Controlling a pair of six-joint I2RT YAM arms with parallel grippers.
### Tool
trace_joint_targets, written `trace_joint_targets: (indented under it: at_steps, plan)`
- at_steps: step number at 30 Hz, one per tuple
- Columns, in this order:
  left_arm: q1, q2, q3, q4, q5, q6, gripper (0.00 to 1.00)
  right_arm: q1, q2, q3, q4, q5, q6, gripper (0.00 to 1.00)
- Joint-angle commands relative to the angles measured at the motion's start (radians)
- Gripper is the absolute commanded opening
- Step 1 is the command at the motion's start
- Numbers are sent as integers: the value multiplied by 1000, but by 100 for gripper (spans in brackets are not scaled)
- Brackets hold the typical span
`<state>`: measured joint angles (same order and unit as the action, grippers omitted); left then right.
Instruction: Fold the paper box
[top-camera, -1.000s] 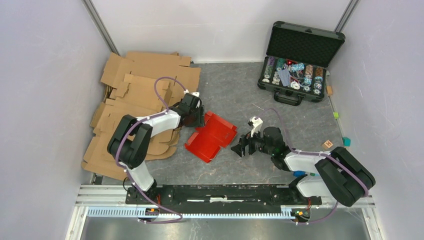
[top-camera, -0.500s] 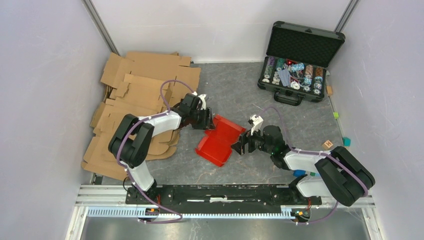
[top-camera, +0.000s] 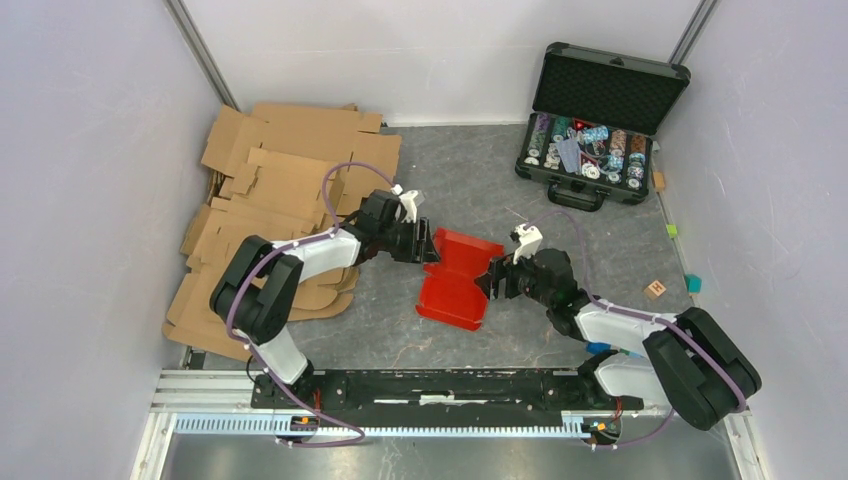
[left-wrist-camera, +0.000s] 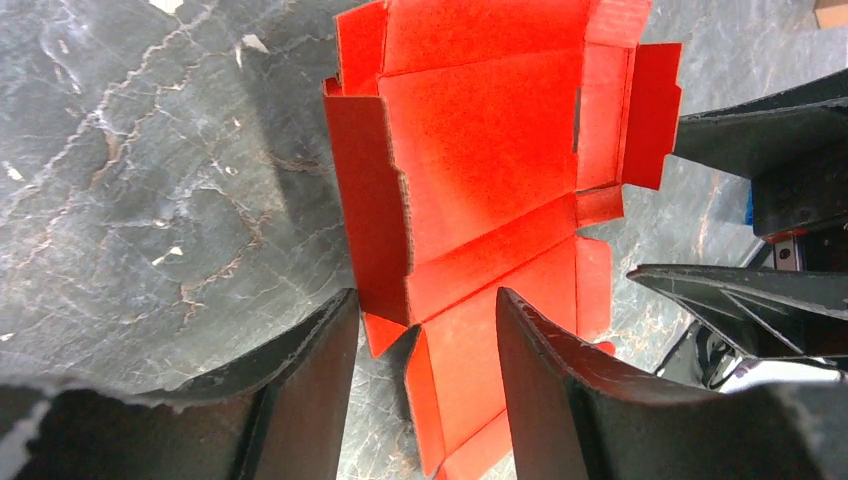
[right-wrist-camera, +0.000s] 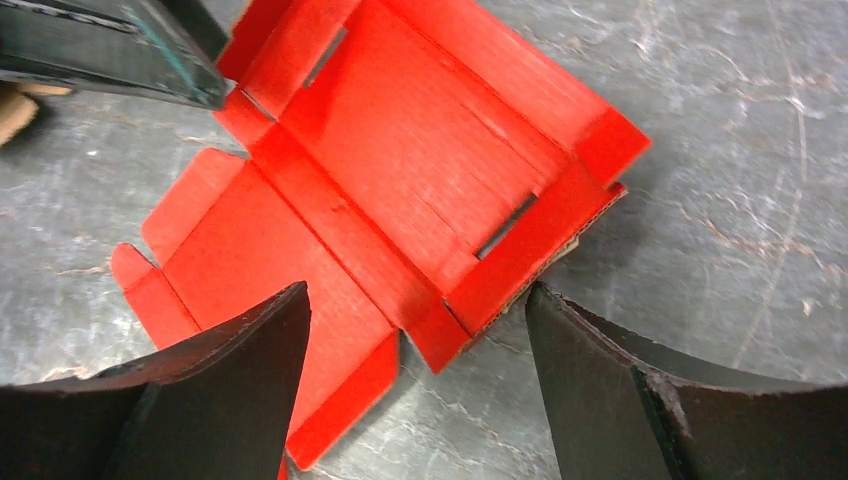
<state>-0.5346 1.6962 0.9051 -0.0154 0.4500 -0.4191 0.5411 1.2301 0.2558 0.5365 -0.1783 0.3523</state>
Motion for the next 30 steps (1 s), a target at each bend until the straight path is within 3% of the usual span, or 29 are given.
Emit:
trace_joint_targets:
  at_steps: [1, 6, 9, 13, 23, 25, 30]
  plan:
    - [-5, -35, 22, -26, -101, 22, 62, -6, -20, 31, -96, 141, -16, 84]
    - [-4, -58, 22, -81, -235, 19, 73, -7, -33, 41, -146, 225, -14, 82]
    - [-5, -60, 20, -77, -276, 11, 75, -9, -43, 39, -152, 253, -12, 80]
    - [-15, -22, 60, -90, -273, 0, 67, -9, -41, 43, -150, 265, -14, 66]
    - [-91, 91, 229, -199, -387, 29, 59, -10, -29, 57, -128, 226, -37, 11]
    - [-91, 103, 226, -205, -415, 34, 56, -10, -33, 55, -127, 225, -42, 6]
    - [-92, 96, 189, -198, -446, 36, 48, -10, -56, 41, -119, 227, -49, 6]
